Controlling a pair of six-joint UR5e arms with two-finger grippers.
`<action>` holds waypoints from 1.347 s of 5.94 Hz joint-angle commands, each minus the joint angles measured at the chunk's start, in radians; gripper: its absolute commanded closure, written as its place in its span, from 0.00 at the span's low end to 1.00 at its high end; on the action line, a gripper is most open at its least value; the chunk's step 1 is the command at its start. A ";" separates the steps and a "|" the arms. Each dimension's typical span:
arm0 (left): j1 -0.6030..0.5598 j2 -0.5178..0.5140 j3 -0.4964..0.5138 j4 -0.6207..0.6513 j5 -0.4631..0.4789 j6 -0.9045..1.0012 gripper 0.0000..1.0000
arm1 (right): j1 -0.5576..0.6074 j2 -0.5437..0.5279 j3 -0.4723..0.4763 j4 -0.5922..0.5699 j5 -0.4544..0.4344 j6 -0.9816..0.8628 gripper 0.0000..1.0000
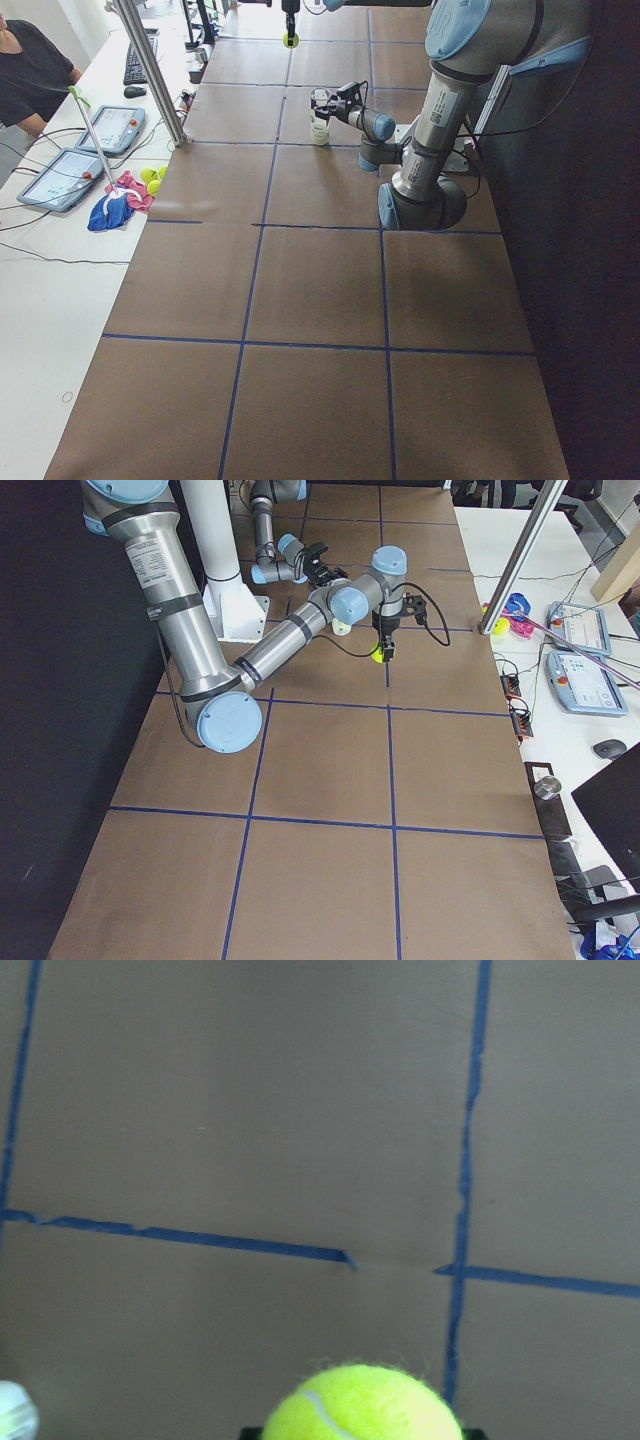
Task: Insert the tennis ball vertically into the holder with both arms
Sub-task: 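Carry the second ball with the right gripper over the can's opening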
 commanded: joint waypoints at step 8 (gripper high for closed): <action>-0.017 -0.003 0.008 0.000 -0.001 0.000 0.00 | -0.335 0.276 0.029 0.004 -0.173 0.593 0.87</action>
